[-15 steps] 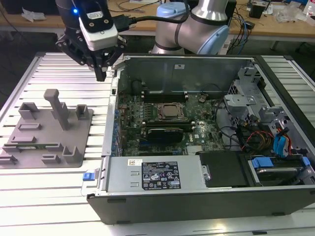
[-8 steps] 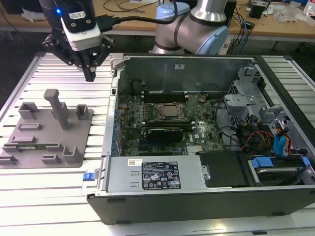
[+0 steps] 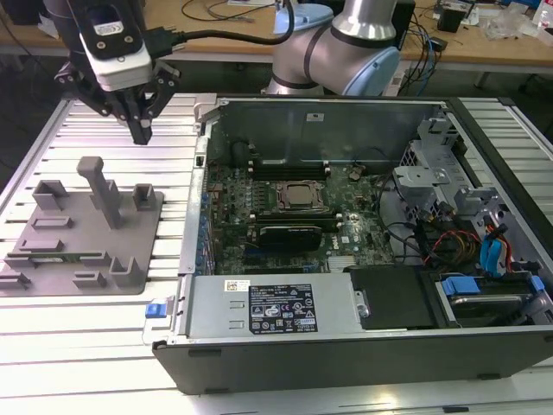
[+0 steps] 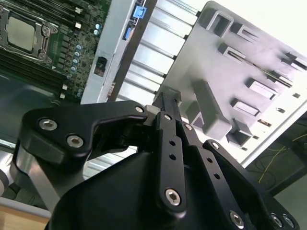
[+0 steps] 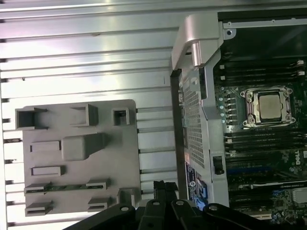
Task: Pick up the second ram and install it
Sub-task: 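Reach for the second ram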
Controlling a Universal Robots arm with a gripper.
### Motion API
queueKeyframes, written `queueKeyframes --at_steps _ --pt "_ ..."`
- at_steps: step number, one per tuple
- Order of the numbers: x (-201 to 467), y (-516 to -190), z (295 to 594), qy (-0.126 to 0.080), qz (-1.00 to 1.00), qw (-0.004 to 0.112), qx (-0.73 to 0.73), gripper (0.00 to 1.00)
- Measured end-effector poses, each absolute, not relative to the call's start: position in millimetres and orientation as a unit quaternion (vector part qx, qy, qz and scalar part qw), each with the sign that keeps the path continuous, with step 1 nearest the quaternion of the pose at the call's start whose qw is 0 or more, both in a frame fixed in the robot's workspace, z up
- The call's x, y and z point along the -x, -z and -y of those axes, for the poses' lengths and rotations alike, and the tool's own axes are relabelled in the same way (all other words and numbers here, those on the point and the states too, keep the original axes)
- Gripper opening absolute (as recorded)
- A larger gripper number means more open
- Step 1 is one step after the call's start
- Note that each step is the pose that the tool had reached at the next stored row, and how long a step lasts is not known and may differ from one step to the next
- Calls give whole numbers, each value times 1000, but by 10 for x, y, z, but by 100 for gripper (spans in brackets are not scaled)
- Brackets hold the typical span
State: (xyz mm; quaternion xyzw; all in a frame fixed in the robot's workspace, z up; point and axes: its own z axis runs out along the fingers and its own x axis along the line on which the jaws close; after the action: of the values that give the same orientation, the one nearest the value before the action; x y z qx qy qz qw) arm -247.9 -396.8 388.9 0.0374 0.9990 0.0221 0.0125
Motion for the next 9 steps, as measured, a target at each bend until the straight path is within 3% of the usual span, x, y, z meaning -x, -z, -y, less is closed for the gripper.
queueKeyframes --at_steps 9 --pt "2654 -3832 3996 -22 -999 12 -37 8"
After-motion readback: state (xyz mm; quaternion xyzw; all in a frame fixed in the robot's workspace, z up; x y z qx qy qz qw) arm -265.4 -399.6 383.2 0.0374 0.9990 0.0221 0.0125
